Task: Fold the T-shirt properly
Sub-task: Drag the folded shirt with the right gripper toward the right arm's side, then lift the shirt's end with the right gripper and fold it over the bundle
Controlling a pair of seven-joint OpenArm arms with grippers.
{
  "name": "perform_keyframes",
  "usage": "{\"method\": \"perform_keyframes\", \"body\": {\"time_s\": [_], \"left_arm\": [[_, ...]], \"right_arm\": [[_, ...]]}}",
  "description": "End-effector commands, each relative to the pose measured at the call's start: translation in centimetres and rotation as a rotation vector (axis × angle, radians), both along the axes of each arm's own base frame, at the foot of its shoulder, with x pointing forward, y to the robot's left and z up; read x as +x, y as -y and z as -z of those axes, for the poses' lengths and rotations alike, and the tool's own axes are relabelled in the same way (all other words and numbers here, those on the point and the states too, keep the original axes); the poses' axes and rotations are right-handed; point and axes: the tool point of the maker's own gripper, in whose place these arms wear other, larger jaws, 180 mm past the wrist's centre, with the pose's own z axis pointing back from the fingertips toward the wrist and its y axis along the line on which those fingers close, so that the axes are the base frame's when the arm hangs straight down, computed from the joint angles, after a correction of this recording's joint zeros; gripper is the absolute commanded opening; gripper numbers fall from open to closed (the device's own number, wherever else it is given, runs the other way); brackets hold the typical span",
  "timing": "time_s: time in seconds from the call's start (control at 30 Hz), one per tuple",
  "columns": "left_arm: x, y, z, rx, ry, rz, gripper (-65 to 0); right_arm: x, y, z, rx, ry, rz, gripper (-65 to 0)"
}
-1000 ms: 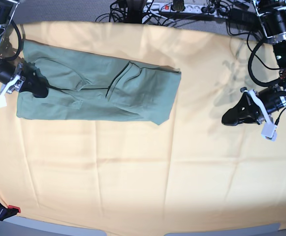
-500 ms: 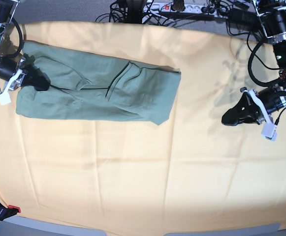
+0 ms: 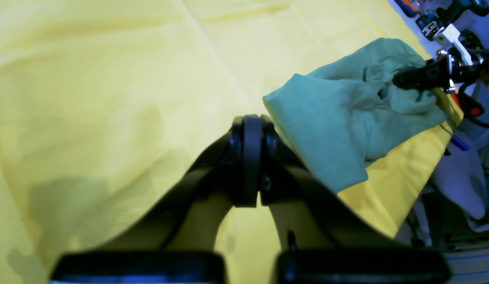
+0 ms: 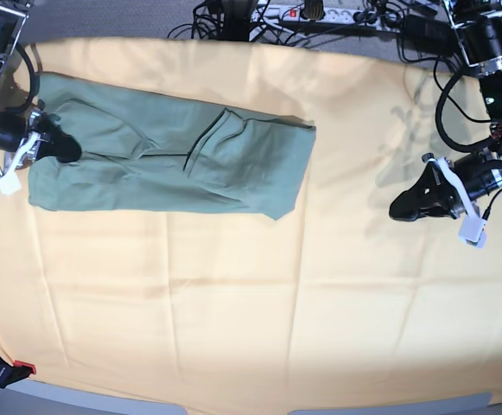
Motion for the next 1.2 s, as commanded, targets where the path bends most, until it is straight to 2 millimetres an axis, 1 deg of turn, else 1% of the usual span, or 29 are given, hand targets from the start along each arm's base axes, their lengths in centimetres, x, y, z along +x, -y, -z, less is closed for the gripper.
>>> {"method": "perform_keyframes", "body": {"time_s": [0.0,0.07,0.2,0.23,0.3,0.37,0.47,0.67,0.8,0.9,0.97,1.03,1.17], "left_arm": [[0.5,-0.2,-1.9,-0.016,0.056,0.001,-65.0],[0.5,-0.2,-1.9,-0.016,0.057,0.002,-65.0],[0.5,-0.2,-1.9,-0.015,0.057,0.001,-65.0],[0.5,-0.2,-1.9,-0.015,0.056,0.001,-65.0],[0.5,-0.2,-1.9,-0.015,0.056,0.001,-65.0],[0.6,-0.2,-1.9,-0.015,0.057,0.001,-65.0],[0.5,-0.2,-1.9,-0.015,0.056,0.001,-65.0],[0.5,-0.2,-1.9,-0.015,0.056,0.002,-65.0],[0.5,-0.2,-1.9,-0.016,0.056,0.001,-65.0],[0.5,-0.2,-1.9,-0.016,0.057,0.002,-65.0],[0.5,-0.2,-1.9,-0.016,0.056,0.001,-65.0],[0.5,-0.2,-1.9,-0.016,0.056,0.001,-65.0],[0.5,-0.1,-1.8,-0.019,0.056,0.002,-65.0]], "right_arm": [[0.7,2.6,-0.9,-0.101,0.008,0.007,-65.0],[1.1,4.5,-1.2,-0.184,0.009,0.019,-65.0],[2.0,8.7,-2.7,-0.320,0.011,0.087,-65.0],[2.1,9.5,-3.0,-0.347,0.004,0.102,-65.0],[2.5,10.4,-4.0,-0.381,0.022,0.119,-65.0],[3.0,10.6,-5.1,-0.405,0.045,0.116,-65.0],[3.7,9.9,-6.9,-0.439,0.093,0.094,-65.0],[4.0,9.5,-9.5,-0.593,0.088,0.082,-65.0],[4.9,8.0,-11.9,-0.652,0.176,0.047,-65.0],[5.4,6.2,-13.2,-0.646,0.244,0.017,-65.0],[5.6,4.5,-13.9,-0.610,0.291,-0.008,-65.0],[5.7,2.2,-14.4,-0.545,0.349,-0.057,-65.0],[4.8,-2.7,-15.1,-0.386,0.424,-0.176,-65.0]]}}
